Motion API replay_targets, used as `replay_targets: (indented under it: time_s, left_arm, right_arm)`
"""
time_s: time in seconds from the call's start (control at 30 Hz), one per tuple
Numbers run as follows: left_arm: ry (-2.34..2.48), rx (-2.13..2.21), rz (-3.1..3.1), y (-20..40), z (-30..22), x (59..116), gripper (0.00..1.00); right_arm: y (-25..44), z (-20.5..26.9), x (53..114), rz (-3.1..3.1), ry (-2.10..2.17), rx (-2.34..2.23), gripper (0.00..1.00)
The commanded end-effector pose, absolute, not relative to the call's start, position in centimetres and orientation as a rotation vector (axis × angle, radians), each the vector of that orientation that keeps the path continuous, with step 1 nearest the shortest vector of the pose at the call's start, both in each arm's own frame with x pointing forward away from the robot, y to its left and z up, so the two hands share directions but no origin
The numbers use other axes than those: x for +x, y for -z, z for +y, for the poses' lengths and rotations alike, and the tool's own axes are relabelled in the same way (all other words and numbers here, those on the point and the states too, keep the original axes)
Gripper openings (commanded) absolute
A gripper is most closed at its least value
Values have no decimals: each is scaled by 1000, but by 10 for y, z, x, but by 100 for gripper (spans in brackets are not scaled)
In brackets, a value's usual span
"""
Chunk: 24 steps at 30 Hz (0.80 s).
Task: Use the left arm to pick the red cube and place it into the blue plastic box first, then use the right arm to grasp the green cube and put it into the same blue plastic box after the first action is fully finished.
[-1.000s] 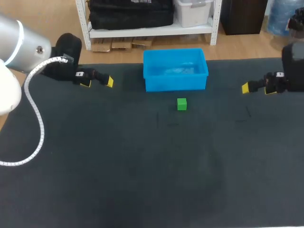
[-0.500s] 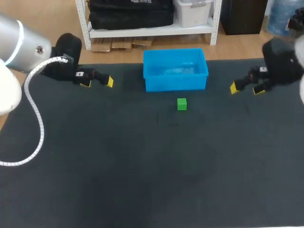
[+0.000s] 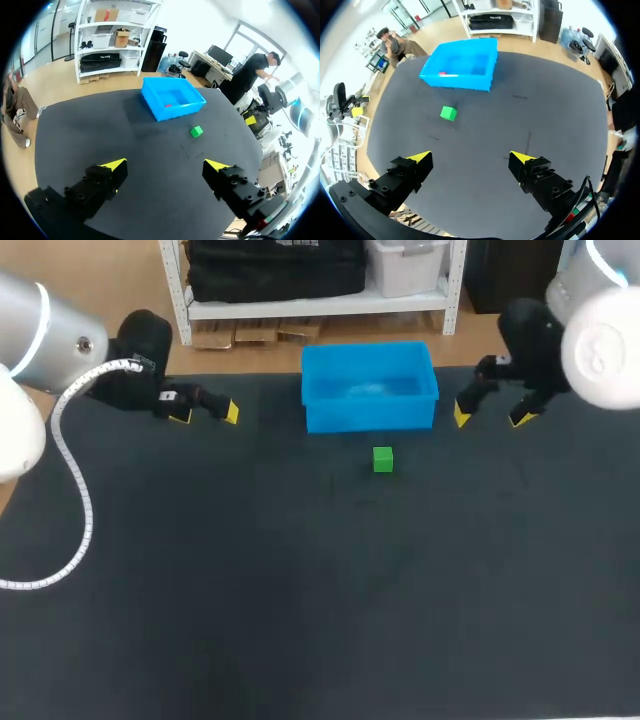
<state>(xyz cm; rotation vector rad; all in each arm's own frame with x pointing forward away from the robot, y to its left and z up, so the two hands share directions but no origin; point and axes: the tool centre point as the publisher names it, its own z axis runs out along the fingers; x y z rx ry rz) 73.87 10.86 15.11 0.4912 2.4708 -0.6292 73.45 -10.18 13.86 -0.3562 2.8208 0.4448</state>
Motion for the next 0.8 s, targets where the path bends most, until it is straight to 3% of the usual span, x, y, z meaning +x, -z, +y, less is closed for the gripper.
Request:
replay_targets:
  time_s: [0.03, 0.8]
  left_arm:
    - [637, 494, 2464, -150, 110, 738, 100]
    - [637, 494, 2464, -150, 110, 738, 100]
  right_arm:
    - [-137, -96, 739, 2854, -377, -350, 100]
    - [-129, -81, 755, 3043, -170, -369, 100]
